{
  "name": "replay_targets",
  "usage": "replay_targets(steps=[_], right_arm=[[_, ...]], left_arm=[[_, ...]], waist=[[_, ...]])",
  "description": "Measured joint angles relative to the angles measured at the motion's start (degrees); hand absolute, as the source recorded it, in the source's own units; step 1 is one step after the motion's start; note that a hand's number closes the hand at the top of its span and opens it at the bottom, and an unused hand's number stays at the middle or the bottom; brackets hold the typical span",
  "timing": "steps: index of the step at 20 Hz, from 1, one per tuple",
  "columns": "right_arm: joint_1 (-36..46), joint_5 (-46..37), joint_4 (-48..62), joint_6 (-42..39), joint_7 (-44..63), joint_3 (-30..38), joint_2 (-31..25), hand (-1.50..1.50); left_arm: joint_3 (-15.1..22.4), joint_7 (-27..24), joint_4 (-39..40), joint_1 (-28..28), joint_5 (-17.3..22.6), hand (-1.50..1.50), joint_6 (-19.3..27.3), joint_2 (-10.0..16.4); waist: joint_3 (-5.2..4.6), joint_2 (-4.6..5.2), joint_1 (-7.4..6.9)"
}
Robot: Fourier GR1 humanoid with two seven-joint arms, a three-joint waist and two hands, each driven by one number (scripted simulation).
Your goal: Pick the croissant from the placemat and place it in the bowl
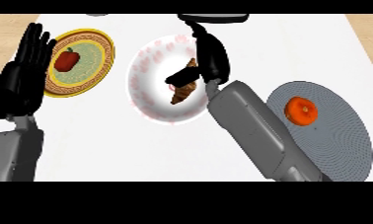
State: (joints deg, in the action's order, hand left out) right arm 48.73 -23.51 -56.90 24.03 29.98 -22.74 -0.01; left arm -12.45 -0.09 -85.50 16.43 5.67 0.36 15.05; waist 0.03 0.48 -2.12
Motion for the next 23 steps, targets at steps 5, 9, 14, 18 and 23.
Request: replay_targets(steps=[5, 9, 14, 18, 23], right_arm=[[-1.1, 0.2, -0.1, 9.1, -5.5, 3.9, -0.4, -1.5], [-4.9, 2.4, -4.0, 10.7, -8.1, 8.4, -3.9, -1.5], [-11.2, 7.8, -10.3, 8.1, -12.2, 14.4, -8.8, -1.5], [-18.1, 13.6, -16.1, 3.5, -17.4, 19.1, -13.0, -1.5], [-25.5, 22.0, -18.6, -4.9, -25.4, 26.5, -18.9, -1.5]], left_arm=[[-1.1, -0.3, -0.1, -0.9, 0.6, 0.0, -0.5, 0.8], [-1.9, -1.0, 0.6, -1.2, 0.5, 0.0, -0.3, 1.0], [-1.9, 0.2, -0.8, -1.9, 0.6, 0.0, -0.2, 1.1], [-2.2, -0.3, -0.8, -2.7, 0.8, 0.0, -0.4, 1.1], [-2.4, 0.5, -0.7, -2.2, 0.9, 0.0, -0.5, 1.4]], waist=[[0.0, -0.24, 1.04], [-0.01, -0.43, 1.99], [0.0, -0.56, 2.37], [0.0, -0.57, 2.56], [0.01, -0.53, 2.58]])
